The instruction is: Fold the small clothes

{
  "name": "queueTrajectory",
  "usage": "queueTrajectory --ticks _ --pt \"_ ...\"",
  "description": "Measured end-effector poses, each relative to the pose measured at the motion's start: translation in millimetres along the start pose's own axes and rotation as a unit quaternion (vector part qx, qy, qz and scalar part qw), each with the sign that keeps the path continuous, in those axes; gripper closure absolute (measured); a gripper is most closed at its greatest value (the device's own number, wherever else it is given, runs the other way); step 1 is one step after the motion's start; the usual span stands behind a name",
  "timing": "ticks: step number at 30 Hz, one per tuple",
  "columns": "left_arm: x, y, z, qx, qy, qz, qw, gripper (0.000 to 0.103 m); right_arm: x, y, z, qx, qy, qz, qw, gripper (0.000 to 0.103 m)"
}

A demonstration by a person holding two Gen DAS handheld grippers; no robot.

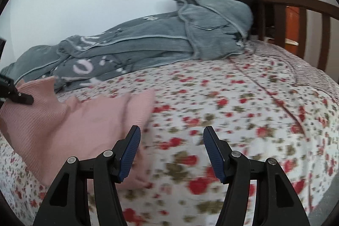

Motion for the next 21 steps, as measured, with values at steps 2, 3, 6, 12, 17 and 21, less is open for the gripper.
queueTrajectory --ticks 2,3,6,12,17,21 --pt "2.8 -29.1 12.9 -0.016 0.015 0.014 0.9997 0.080 -1.3 -11.9 -3.6 -0.010 0.000 0.012 1.000 0.042" --pt "6.0 -44.8 21.2 -0.021 0.022 0.026 0.9992 0.080 -1.4 -16.0 -5.0 -0.013 -0.001 0.016 1.000 0.042" --pt "22.6 -91.3 53.4 -0.027 0.050 0.067 0.9962 0.080 -1.7 -28.3 -7.9 0.000 -0.005 0.014 1.000 0.042" --pt "44.3 -145.6 82.3 0.012 0.063 0.164 0.9844 0.061 2.5 -44.6 -7.3 -0.008 0.004 0.017 1.000 0.042" --pt "40.5 -135.4 45.8 0.118 0.032 0.148 0.9814 0.049 1.3 -54.4 -5.1 -0.036 0.010 0.055 0.998 0.042" --pt "38.7 -99.4 17.3 0.096 -0.029 0.141 0.9849 0.048 -2.2 -36.7 -7.9 -0.079 0.003 0.052 0.996 0.042"
Point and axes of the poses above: each gripper's, at about its wrist camera, not at the fingertips, and z roughly the way its jaws point, y to its left, x to its underside, the point moved 8 cm from there along z, roughly the way its jaws point, and after that the axes turned 13 degrees about y, right-handed, at the moved point
